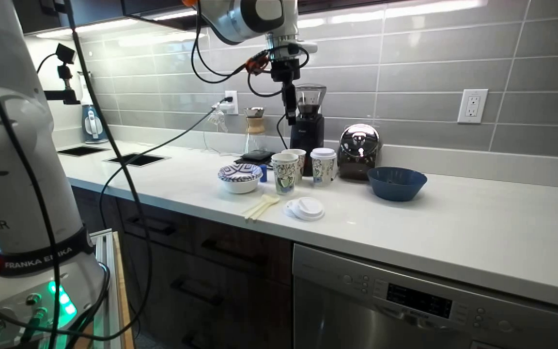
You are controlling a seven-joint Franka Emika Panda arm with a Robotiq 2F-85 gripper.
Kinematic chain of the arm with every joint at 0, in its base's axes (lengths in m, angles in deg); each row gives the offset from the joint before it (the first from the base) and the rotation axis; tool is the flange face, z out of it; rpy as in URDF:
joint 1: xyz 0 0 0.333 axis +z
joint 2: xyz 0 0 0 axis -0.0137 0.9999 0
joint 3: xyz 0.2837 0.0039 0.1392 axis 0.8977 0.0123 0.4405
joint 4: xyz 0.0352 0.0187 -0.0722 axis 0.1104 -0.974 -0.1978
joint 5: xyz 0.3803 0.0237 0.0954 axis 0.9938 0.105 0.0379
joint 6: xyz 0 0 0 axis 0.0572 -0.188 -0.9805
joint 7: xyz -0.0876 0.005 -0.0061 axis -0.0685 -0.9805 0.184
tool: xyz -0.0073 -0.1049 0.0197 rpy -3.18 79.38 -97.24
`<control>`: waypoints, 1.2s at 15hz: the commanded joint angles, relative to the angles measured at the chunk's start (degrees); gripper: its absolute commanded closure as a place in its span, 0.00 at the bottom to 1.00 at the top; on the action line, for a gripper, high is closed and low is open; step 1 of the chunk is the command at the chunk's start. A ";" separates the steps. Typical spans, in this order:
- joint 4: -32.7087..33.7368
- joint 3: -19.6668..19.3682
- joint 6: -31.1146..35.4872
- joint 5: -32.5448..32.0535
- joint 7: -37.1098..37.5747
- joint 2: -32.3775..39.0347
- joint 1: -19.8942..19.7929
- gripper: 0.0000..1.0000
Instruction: Take the lid off the cup
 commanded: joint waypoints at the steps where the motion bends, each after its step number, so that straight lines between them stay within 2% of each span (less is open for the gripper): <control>1: 0.09 0.33 -0.12 0.01 0.01 0.01 -0.34 0.00; 8: 6.42 -3.65 -5.27 7.77 -11.46 8.08 -4.57 0.00; 14: 7.22 -6.60 -6.70 11.24 -15.56 14.38 -7.80 0.00; 16: 6.93 -5.92 -6.83 18.09 -23.52 15.72 -10.10 0.00; 17: 7.47 -5.75 -8.94 20.84 -25.30 16.40 -10.84 0.00; 18: 5.65 -6.80 -5.85 15.86 -20.65 15.06 -8.70 0.00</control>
